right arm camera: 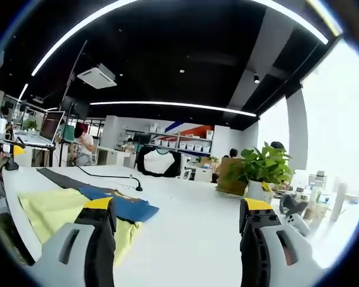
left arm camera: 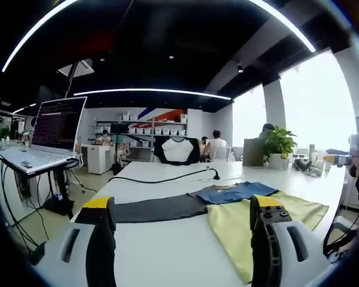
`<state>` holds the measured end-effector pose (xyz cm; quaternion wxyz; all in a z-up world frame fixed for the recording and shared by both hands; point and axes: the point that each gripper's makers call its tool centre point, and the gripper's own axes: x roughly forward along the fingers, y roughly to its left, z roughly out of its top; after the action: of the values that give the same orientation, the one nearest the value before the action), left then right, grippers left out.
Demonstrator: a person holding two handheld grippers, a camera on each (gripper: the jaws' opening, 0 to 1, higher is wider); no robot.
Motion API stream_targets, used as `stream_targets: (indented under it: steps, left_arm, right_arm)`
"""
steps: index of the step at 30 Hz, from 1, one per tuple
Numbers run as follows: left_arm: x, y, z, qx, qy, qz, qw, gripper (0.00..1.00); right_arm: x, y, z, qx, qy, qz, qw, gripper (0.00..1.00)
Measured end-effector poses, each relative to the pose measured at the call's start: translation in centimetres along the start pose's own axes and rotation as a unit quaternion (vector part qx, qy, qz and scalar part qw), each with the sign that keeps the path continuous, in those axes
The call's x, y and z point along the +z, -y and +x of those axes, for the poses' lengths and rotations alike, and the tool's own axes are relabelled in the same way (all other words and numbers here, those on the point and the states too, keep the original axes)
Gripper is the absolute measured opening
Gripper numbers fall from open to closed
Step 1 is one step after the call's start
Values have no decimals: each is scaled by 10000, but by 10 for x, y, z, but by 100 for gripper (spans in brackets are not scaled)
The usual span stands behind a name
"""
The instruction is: Fold the garment on the visible template until the final outline fits inside the template.
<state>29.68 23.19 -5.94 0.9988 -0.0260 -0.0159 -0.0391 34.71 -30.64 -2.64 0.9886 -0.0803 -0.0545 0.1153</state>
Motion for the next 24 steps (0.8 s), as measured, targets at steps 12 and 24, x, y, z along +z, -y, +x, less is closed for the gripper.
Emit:
stream_targets:
  steps: [12,24]
  left_arm:
    - [11,-28,42,251,2,234,9994,96]
    - [-39,-108,115,776,-730,-531,9929,93]
  right_arm:
    - [-4,3,-12,-71,84,124,9999,88]
    - [-10,-3,-13,21,55,223,9997,85]
